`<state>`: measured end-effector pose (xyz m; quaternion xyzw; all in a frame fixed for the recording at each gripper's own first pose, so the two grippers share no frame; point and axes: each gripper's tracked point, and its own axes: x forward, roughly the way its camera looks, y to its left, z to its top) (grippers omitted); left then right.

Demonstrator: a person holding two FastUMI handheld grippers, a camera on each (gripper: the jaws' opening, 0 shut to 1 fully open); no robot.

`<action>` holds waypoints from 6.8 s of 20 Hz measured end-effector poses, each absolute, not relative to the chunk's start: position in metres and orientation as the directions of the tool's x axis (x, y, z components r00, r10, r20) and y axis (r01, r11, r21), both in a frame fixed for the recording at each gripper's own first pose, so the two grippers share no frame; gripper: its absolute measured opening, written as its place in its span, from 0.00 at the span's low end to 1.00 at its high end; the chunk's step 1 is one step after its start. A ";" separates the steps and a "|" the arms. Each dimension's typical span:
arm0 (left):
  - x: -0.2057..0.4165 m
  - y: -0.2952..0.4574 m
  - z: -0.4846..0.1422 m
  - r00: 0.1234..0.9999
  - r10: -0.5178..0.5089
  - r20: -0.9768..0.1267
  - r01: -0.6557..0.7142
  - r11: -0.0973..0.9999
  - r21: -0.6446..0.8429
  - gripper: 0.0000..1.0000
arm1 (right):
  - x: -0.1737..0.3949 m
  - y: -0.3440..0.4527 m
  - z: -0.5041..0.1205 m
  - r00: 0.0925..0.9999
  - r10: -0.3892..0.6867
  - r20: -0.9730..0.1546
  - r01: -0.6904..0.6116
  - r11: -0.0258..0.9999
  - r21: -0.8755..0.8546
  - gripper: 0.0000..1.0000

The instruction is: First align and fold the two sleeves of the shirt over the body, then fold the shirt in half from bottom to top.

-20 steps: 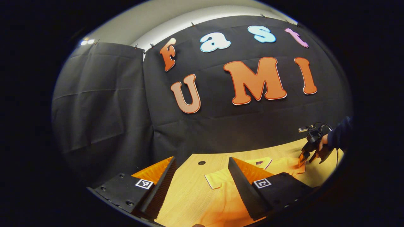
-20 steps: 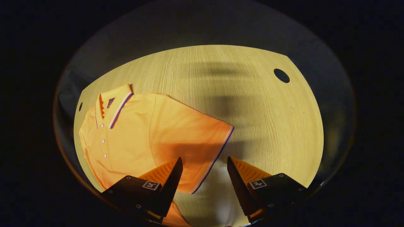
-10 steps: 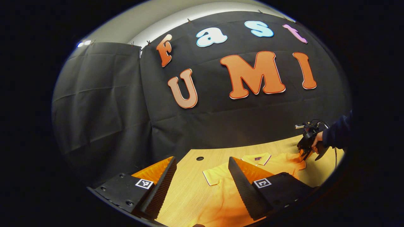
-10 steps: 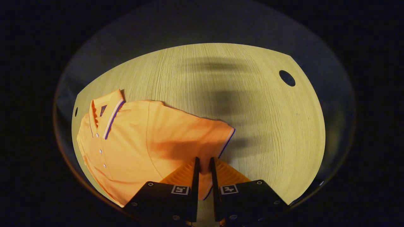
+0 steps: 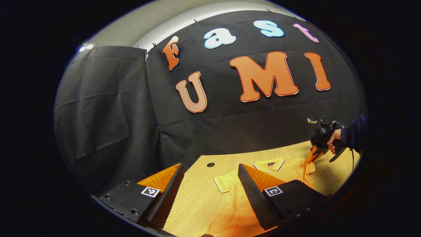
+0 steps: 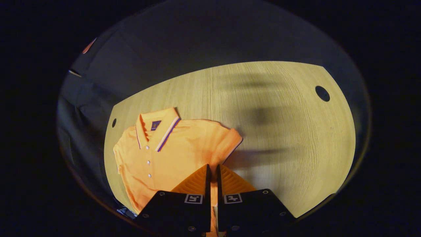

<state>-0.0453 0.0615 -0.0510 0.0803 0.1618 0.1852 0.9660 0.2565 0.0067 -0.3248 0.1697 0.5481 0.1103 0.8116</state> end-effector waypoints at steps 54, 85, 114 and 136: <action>-0.011 0.043 -0.238 -0.054 -0.105 -0.993 -0.293 0.952 -0.085 0.84 | -0.004 -0.026 -0.145 0.789 0.019 -0.615 0.297 0.863 0.408 0.98; 0.021 -0.101 -0.080 0.403 -0.445 -0.800 0.349 0.882 -0.315 0.80 | 0.010 -0.028 -0.153 0.815 -0.004 -0.580 0.296 0.864 0.408 0.99; -0.228 -0.022 0.162 0.990 0.068 -0.123 -0.068 0.998 0.004 0.97 | -0.068 0.021 -0.077 0.971 0.226 -0.080 -0.219 0.972 0.091 0.98; -0.361 -0.010 -0.147 0.509 -0.066 -0.858 0.049 0.998 -0.047 1.00 | -0.151 0.047 -0.349 0.539 0.268 -0.798 -0.114 0.962 0.246 0.99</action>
